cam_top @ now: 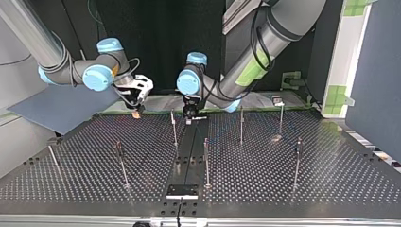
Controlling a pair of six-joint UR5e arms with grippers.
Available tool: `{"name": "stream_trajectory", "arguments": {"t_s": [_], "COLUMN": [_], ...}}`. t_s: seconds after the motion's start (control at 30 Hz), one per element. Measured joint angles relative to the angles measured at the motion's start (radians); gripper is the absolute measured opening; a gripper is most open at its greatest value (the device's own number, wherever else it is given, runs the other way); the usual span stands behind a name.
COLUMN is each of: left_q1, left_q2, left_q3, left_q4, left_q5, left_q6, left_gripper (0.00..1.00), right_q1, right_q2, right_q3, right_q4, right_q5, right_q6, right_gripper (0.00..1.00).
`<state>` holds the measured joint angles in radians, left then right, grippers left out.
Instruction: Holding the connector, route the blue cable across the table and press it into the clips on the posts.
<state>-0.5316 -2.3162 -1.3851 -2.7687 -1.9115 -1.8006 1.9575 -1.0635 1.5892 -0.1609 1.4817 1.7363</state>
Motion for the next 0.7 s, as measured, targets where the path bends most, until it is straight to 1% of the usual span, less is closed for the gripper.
{"name": "stream_trajectory", "arguments": {"t_s": [0.17,0.3,0.33,0.37,0.4,0.43,0.47,0.5,0.53,0.57,0.6,0.63,0.67,0.7], "left_q1": [0.026,0.043,0.046,0.048,0.050,0.054,0.055,0.054,0.054,0.054,0.053,0.051,0.050,0.048], "left_q2": [0.000,-0.001,-0.001,-0.001,-0.001,-0.001,0.000,0.000,0.000,0.000,0.001,0.001,0.001,0.001], "left_q3": [0.031,0.061,0.072,0.079,0.087,0.096,0.102,0.107,0.111,0.113,0.115,0.116,0.116,0.117], "left_q4": [-0.025,-0.056,-0.066,-0.073,-0.079,-0.086,-0.089,-0.092,-0.097,-0.102,-0.107,-0.115,-0.121,-0.128], "left_q5": [0.018,0.028,0.030,0.031,0.031,0.031,0.032,0.032,0.031,0.030,0.029,0.024,0.020,0.015], "left_q6": [0.013,0.021,0.023,0.024,0.026,0.029,0.031,0.033,0.035,0.037,0.039,0.043,0.045,0.048], "left_gripper": [0.00,0.00,0.07,0.22,0.22,0.33,0.48,0.48,0.61,0.80,0.80,0.93,1.00,1.00], "right_q1": [-0.013,-0.015,-0.016,-0.015,-0.009,-0.003,-0.002,-0.003,-0.002,-0.002,-0.003,-0.002,-0.002,-0.003], "right_q2": [0.017,0.032,0.033,0.034,0.032,0.030,0.029,0.030,0.030,0.030,0.030,0.030,0.030,0.030], "right_q3": [-0.021,-0.039,-0.042,-0.044,-0.039,-0.032,-0.032,-0.032,-0.032,-0.032,-0.032,-0.032,-0.032,-0.032], "right_q4": [0.000,0.000,0.000,0.000,0.000,0.000,0.000,0.000,0.000,0.000,0.000,0.000,0.000,0.000], "right_q5": [-0.003,-0.004,-0.004,-0.004,-0.003,-0.003,-0.003,-0.003,-0.003,-0.003,-0.003,-0.003,-0.003,-0.003], "right_q6": [0.002,0.003,0.003,0.003,0.003,0.003,0.003,0.003,0.003,0.003,0.003,0.003,0.003,0.003], "right_gripper": [0.00,0.00,0.00,0.00,0.00,0.00,0.00,0.00,0.00,0.00,0.00,0.00,0.00,0.00]}}
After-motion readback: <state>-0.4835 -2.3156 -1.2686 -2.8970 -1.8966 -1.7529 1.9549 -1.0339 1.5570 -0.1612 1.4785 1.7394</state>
